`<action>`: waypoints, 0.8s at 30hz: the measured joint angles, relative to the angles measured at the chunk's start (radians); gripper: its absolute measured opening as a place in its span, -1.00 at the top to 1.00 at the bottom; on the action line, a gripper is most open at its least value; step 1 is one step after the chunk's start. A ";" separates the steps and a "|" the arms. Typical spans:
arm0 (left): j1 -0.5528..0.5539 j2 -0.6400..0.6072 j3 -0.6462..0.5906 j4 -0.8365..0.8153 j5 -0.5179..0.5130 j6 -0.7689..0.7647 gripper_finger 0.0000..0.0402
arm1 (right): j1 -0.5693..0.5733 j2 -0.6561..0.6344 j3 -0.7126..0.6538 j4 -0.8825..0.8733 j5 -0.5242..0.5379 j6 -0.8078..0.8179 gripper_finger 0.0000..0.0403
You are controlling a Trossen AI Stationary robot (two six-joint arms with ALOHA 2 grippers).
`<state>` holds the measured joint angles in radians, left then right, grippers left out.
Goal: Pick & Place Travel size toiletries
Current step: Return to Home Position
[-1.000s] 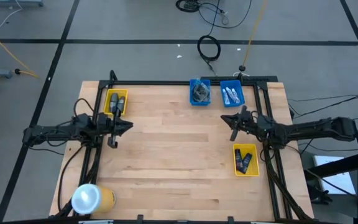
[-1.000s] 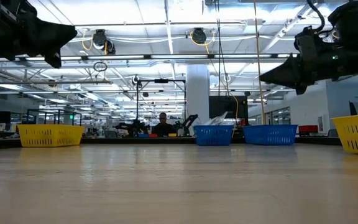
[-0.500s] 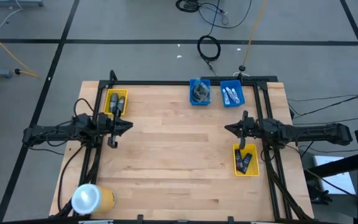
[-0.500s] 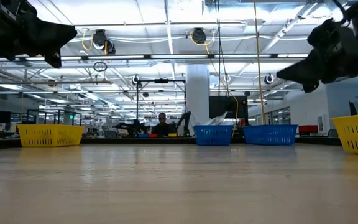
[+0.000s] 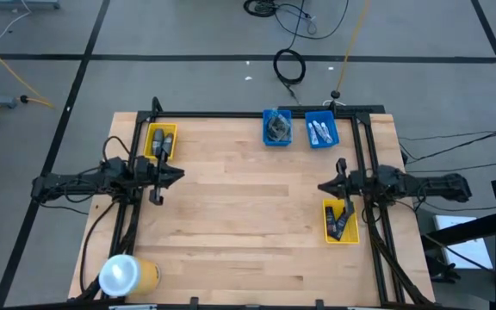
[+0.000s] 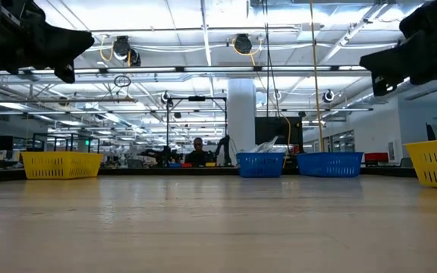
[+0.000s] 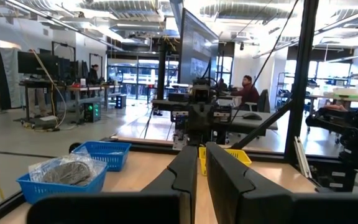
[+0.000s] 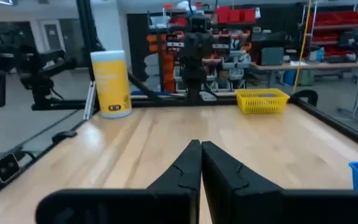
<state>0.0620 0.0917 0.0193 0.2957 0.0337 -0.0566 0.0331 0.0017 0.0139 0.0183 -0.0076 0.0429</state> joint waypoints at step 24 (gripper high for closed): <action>0.000 0.000 0.000 -0.007 -0.009 0.000 0.81 | 0.043 0.022 0.000 0.037 0.006 -0.056 0.98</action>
<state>0.0620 0.0917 0.0196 0.2889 0.0246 -0.0566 0.0757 0.0237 0.0143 0.0551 -0.0017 -0.0134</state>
